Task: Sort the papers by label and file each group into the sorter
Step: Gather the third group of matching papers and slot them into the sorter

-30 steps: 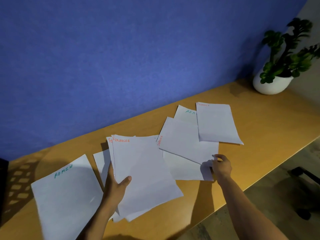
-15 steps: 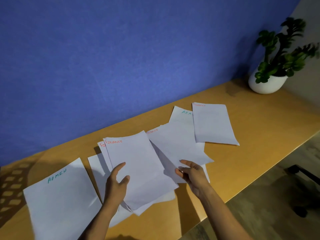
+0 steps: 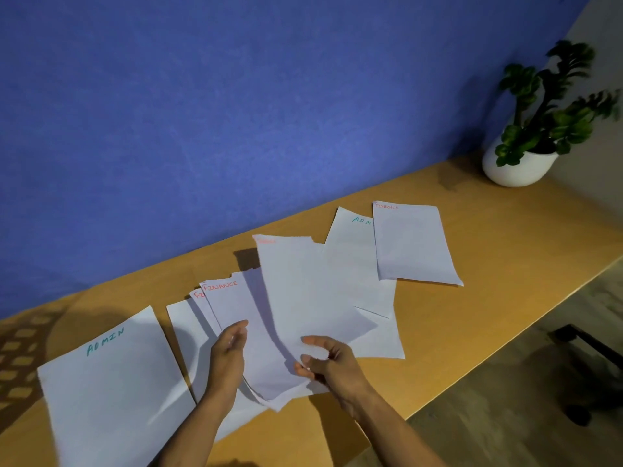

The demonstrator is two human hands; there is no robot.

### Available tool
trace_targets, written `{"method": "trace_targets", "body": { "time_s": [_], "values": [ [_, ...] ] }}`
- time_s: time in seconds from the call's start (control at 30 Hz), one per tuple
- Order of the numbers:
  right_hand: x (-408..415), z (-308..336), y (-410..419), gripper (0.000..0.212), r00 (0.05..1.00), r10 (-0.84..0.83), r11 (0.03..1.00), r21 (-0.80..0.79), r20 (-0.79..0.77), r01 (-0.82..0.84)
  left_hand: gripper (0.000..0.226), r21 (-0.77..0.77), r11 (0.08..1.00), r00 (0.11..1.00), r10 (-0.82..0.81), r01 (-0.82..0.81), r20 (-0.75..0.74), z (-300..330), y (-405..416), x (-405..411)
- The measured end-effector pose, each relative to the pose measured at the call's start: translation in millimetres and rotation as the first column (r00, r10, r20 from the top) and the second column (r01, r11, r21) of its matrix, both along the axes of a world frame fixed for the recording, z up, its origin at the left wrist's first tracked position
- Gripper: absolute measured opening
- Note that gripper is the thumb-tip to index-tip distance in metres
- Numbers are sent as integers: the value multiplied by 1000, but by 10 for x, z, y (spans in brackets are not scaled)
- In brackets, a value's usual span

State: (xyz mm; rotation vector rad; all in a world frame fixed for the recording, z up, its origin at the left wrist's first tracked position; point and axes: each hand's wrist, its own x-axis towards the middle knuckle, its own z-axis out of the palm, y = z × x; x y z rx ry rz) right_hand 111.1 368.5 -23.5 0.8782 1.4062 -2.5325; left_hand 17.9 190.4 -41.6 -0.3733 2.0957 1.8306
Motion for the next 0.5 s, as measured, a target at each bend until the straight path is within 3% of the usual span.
{"method": "trace_targets", "body": {
  "time_s": [0.13, 0.27, 0.4, 0.5],
  "values": [
    [3, 52, -62, 32, 984, 176, 983, 39, 19, -177, 43, 34, 999, 998, 19, -21, 55, -27, 30, -14],
    [-25, 193, -8, 43, 904, 424, 892, 145, 58, -428, 11, -119, 993, 1000, -13, 12, -6, -89, 71, -69],
    [-51, 302, 135, 38, 755, 654, 717, 273, 52, -641, 11, -194, 981, 1000, -12, 17, 26, -161, 53, -123],
    [-112, 293, 351, 27, 770, 636, 713, 349, 43, -608, 13, -223, 975, 998, 19, -7, 52, -183, 18, -143]
  ]
}}
